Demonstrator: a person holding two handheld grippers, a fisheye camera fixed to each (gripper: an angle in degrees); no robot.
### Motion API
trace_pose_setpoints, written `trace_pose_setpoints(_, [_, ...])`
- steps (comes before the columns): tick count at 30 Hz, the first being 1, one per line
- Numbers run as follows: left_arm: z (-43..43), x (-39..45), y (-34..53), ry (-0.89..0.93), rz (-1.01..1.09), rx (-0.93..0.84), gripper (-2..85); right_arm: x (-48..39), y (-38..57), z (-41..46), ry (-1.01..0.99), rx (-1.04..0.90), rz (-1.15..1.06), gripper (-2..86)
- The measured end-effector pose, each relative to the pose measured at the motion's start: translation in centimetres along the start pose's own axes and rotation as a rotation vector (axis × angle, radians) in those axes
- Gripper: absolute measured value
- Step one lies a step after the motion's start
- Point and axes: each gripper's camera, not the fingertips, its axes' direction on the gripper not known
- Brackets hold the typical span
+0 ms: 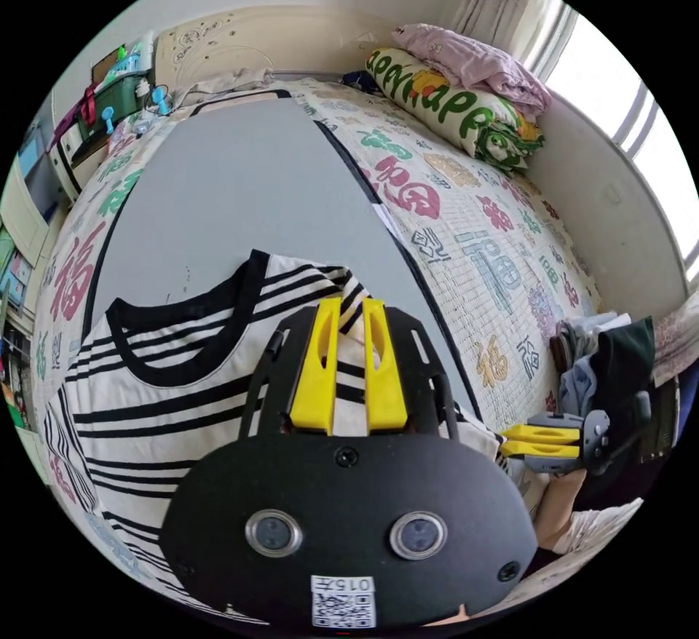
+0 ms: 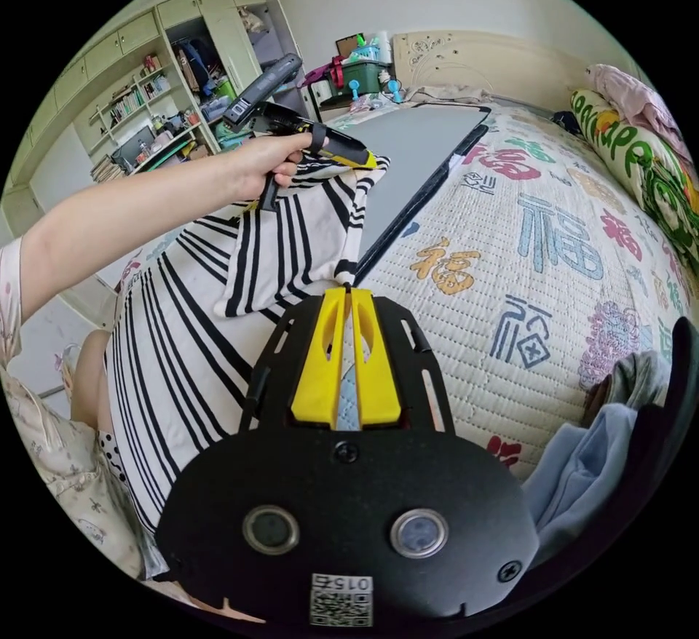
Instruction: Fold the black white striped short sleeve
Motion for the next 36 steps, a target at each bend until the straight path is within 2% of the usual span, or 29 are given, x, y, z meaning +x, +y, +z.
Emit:
trace_pose_setpoints(5, [-6.4,4.3,4.4,0.101,0.22,0.053,6.1,2.4,-0.5,-1.1,-0.079,0.054,0.071,5.9])
trace_pose_setpoints(7, [-9.6,6.6,9.1,0.139,0.317,0.045,6.2,2.1,-1.0,-0.8,-0.091,0.052,0.047,6.2])
trace_pose_setpoints(12, [-13.2,10.5,18.4,0.213,0.43,0.004,6.3,-0.6,-2.5,0.7,-0.029,0.01,-0.037,7.7])
trace_pose_setpoints(15, [-13.5,12.9,21.0,0.177,0.471,-0.036,6.3,-1.0,-3.4,1.5,0.035,0.0,-0.012,6.7])
trace_pose_setpoints(24, [-13.0,18.0,20.0,0.075,0.5,-0.035,8.7,-0.1,-4.7,2.6,0.027,-0.014,0.02,5.6])
trace_pose_setpoints(26, [-12.5,18.3,20.0,0.067,0.495,-0.058,7.4,-0.2,-4.9,2.8,0.03,-0.018,0.016,5.4])
trace_pose_setpoints(28, [-12.7,18.5,20.7,0.018,0.491,-0.036,2.4,-0.1,-5.1,3.0,0.031,-0.022,0.016,5.2])
trace_pose_setpoints(36, [-14.0,18.5,22.4,-0.002,0.518,-0.015,0.1,0.3,-5.3,3.2,0.019,-0.034,0.002,0.8])
